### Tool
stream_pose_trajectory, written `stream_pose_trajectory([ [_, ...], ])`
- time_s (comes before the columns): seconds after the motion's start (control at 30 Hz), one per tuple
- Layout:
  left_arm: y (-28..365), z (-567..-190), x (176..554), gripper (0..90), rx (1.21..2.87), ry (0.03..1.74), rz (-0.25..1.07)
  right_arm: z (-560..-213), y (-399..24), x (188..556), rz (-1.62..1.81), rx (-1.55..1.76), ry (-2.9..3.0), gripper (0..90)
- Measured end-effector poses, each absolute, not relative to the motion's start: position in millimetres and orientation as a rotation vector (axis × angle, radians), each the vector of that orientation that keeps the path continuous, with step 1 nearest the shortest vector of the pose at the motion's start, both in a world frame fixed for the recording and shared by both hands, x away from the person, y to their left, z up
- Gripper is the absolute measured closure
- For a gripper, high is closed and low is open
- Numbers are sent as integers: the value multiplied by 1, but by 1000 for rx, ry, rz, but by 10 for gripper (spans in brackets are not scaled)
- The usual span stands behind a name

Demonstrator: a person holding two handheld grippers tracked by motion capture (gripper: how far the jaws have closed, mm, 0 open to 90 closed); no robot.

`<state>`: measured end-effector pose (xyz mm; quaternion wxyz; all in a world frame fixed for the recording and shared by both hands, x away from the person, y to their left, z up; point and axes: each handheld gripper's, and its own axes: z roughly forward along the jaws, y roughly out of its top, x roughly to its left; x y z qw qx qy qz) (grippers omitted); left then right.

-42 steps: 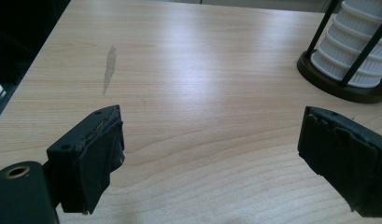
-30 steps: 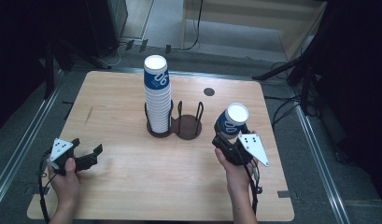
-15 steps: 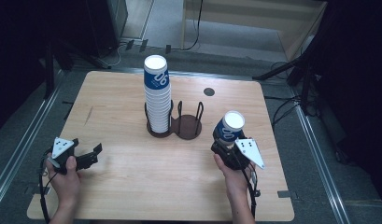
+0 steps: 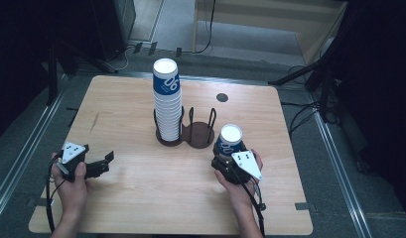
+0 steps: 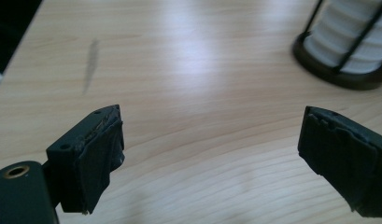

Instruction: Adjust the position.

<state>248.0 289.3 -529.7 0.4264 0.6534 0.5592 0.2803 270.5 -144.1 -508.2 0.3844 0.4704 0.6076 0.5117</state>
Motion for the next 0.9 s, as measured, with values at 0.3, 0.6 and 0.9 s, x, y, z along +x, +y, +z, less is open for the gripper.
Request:
stream_pose_trajectory([
  [0.3, 255, -514, 249, 82, 1704, 1252, 612, -515, -127, 266, 1245, 1112, 1606, 200],
  [0.6, 235, -504, 250, 82, 1731, 1152, 514, -525, -110, 260, 1182, 1019, 1669, 199],
  [0.9, 208, -497, 244, 82, 1772, 1036, 444, -532, -92, 253, 1139, 925, 1705, 199],
])
